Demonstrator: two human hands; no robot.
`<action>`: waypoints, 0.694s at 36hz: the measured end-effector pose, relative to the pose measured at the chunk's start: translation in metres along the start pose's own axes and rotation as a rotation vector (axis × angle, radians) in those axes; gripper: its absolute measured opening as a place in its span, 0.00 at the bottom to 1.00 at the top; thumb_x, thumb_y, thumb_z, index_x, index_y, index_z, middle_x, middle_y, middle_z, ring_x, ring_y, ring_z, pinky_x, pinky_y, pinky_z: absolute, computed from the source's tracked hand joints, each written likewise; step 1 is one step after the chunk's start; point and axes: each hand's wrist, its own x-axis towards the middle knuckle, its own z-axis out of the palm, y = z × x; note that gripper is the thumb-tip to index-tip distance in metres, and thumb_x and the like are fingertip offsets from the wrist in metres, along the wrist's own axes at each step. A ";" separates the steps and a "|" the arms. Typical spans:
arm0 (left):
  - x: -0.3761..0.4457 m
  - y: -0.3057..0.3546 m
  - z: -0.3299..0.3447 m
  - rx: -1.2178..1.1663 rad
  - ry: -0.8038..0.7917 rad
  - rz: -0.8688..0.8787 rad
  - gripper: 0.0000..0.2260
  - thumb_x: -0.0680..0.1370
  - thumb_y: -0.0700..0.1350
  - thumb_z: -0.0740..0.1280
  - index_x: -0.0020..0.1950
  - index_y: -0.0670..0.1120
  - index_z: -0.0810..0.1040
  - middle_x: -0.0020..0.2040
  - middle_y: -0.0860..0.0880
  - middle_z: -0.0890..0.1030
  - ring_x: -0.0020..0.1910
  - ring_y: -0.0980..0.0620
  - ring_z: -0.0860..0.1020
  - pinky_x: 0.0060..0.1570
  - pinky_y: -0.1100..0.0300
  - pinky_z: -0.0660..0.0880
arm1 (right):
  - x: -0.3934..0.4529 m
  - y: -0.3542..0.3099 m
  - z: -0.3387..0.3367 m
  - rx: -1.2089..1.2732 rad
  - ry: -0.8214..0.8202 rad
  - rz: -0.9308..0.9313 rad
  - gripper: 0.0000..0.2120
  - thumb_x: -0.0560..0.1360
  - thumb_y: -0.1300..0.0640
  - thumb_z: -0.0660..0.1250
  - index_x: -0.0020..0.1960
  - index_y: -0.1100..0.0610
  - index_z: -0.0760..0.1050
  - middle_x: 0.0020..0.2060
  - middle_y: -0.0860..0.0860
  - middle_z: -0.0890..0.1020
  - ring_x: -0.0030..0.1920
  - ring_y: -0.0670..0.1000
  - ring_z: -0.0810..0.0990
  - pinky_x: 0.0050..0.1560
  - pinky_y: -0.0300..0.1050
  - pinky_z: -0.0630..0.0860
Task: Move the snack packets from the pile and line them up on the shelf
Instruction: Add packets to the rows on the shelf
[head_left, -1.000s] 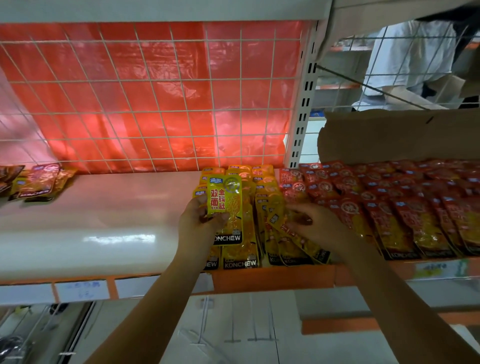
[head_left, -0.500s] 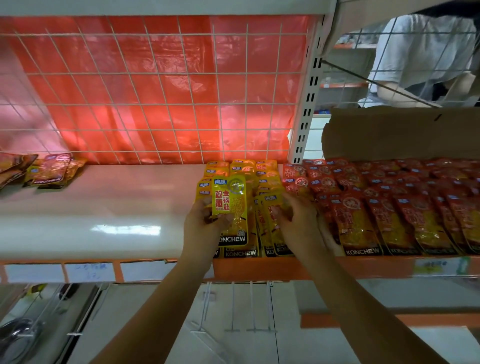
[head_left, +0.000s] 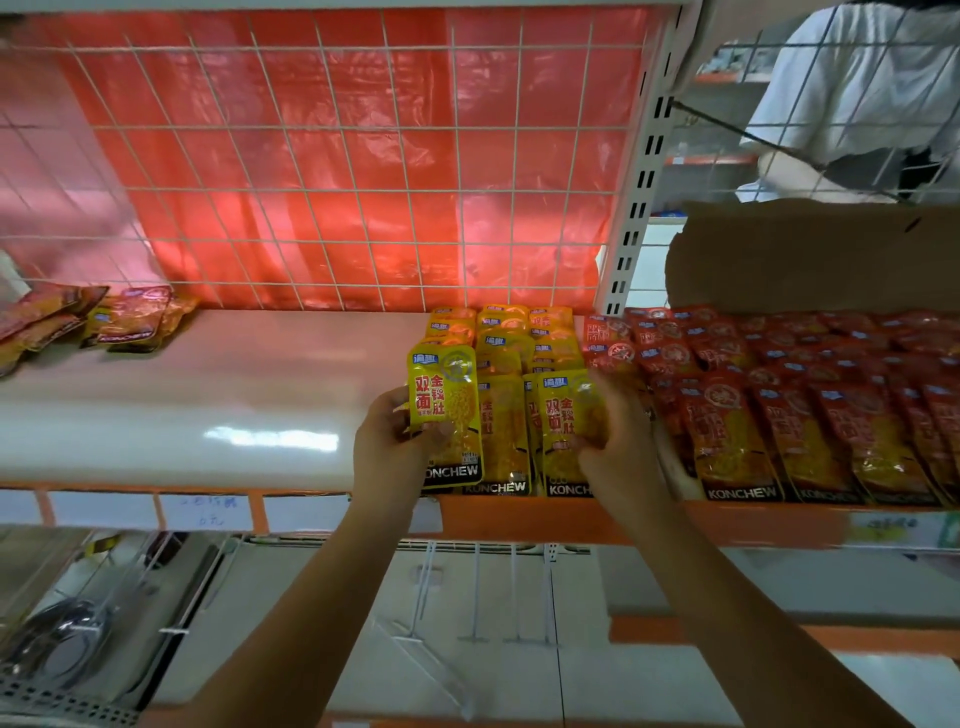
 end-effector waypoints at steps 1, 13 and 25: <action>0.000 0.001 -0.001 -0.003 0.001 0.000 0.17 0.72 0.28 0.67 0.58 0.41 0.74 0.46 0.43 0.81 0.42 0.46 0.79 0.43 0.54 0.78 | 0.000 0.000 0.001 -0.043 0.013 -0.002 0.35 0.73 0.70 0.63 0.73 0.46 0.59 0.68 0.45 0.61 0.66 0.45 0.61 0.55 0.31 0.67; 0.016 0.013 -0.031 0.181 -0.028 -0.025 0.16 0.68 0.32 0.63 0.48 0.50 0.79 0.39 0.48 0.81 0.39 0.46 0.79 0.39 0.57 0.75 | 0.006 -0.007 0.013 -0.423 0.149 -0.264 0.24 0.70 0.64 0.67 0.66 0.59 0.73 0.70 0.55 0.65 0.68 0.58 0.58 0.68 0.56 0.60; 0.014 0.000 -0.037 0.698 -0.151 0.103 0.19 0.73 0.33 0.67 0.63 0.44 0.74 0.38 0.52 0.76 0.36 0.55 0.75 0.30 0.73 0.68 | 0.010 -0.010 0.041 -0.362 0.183 -0.488 0.20 0.62 0.65 0.63 0.54 0.60 0.81 0.58 0.59 0.77 0.59 0.56 0.64 0.55 0.63 0.72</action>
